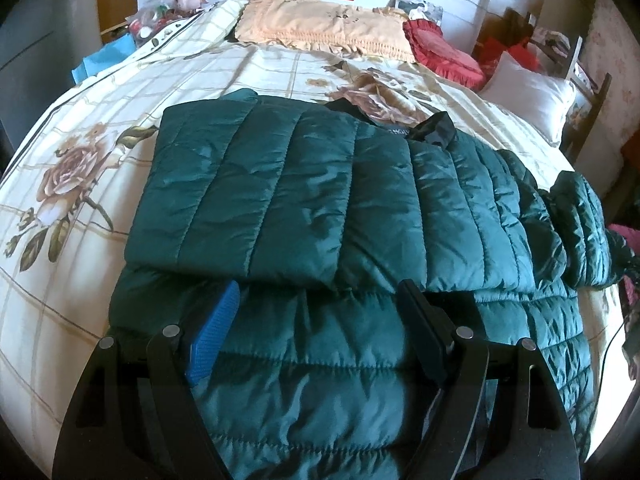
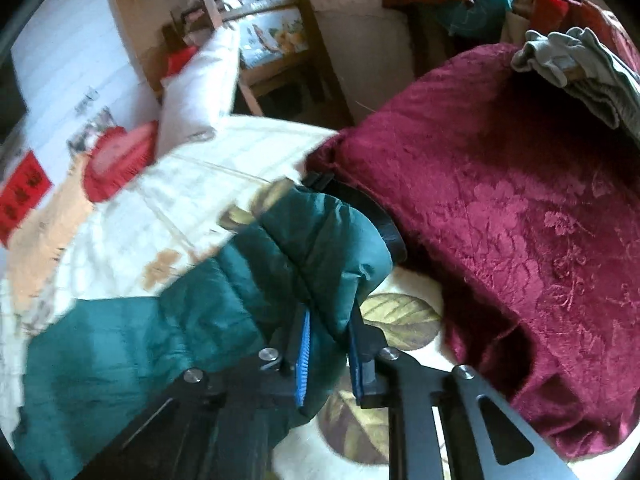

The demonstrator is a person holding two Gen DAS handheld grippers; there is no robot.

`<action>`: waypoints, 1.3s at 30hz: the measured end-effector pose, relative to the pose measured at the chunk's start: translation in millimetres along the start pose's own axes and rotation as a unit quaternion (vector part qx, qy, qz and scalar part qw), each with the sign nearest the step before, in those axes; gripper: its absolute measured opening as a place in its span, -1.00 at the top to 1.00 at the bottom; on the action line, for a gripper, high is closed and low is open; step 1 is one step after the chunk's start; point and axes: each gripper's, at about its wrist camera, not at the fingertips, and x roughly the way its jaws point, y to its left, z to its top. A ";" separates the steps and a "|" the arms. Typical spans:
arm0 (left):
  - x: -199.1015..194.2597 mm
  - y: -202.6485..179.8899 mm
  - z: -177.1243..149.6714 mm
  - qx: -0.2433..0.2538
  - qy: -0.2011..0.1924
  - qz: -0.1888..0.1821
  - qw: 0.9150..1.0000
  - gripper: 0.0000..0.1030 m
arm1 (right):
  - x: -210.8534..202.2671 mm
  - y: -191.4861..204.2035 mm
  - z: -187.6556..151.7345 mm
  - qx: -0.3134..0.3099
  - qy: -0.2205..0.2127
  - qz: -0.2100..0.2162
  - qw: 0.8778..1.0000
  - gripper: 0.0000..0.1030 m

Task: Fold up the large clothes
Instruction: 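Move the right gripper to the other sleeve cuff and grasp it, then lift the grasped sleeve with the right gripper and carry it across the jacket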

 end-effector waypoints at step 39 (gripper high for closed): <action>-28.5 16.1 -9.3 -0.019 -0.021 -0.013 1.000 -0.57 | -147.1 149.1 -45.6 -0.209 -0.043 0.220 0.952 0.86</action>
